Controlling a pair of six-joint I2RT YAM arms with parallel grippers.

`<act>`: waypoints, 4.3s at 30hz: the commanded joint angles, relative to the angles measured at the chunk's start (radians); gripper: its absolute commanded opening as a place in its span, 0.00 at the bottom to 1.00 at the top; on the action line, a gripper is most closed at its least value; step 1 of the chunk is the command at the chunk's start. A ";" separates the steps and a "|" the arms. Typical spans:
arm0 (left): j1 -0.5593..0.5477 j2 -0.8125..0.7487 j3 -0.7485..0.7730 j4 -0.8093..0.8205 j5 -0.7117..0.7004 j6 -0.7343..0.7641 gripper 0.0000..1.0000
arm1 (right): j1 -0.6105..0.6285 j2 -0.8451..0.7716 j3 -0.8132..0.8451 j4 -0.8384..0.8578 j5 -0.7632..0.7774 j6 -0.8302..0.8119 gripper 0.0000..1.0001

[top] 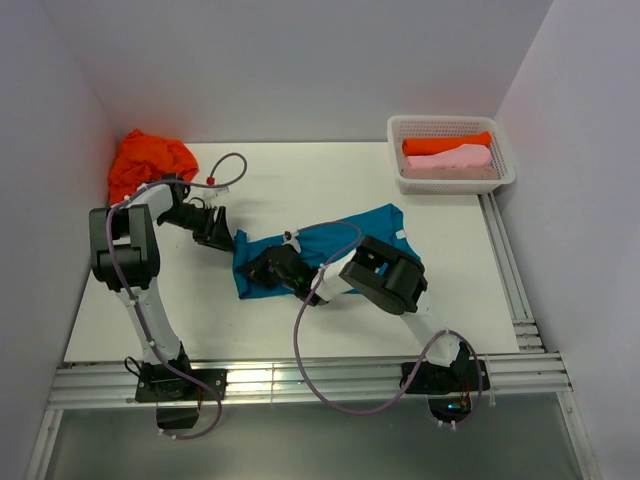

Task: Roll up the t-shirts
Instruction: Roll the tshirt

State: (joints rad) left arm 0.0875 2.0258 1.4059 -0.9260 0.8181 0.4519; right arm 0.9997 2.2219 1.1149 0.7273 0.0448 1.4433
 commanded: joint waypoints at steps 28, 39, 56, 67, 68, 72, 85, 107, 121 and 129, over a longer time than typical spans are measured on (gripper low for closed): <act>-0.135 0.010 0.068 0.194 -0.157 -0.151 0.01 | 0.034 -0.108 0.095 -0.458 0.125 -0.112 0.38; -0.175 -0.019 0.064 0.191 -0.278 -0.144 0.00 | 0.093 -0.183 0.370 -1.041 0.420 -0.199 0.50; -0.223 -0.004 0.100 0.164 -0.343 -0.156 0.02 | 0.126 0.048 0.767 -1.147 0.478 -0.382 0.47; -0.229 0.002 0.119 0.150 -0.343 -0.151 0.08 | 0.131 0.120 0.809 -1.264 0.486 -0.351 0.46; -0.229 0.002 0.120 0.147 -0.340 -0.150 0.13 | 0.132 0.122 0.807 -1.276 0.489 -0.351 0.46; -0.229 -0.002 0.134 0.144 -0.329 -0.150 0.29 | 0.137 0.130 0.807 -1.304 0.500 -0.345 0.47; -0.212 0.017 0.289 0.064 -0.287 -0.156 0.47 | 0.142 0.209 0.899 -1.393 0.474 -0.363 0.49; -0.037 -0.033 0.256 -0.056 -0.126 -0.041 0.48 | 0.031 0.026 0.301 -0.435 -0.026 -0.186 0.12; -0.041 -0.039 -0.024 0.085 -0.025 -0.038 0.48 | -0.004 0.044 0.086 -0.100 -0.102 -0.004 0.13; -0.068 -0.015 -0.061 0.196 -0.057 -0.134 0.36 | -0.004 0.018 0.077 -0.178 -0.073 -0.029 0.19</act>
State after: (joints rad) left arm 0.0353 2.0205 1.3540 -0.8043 0.7441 0.3565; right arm 0.9897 2.2379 1.2037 0.6071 -0.0147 1.4239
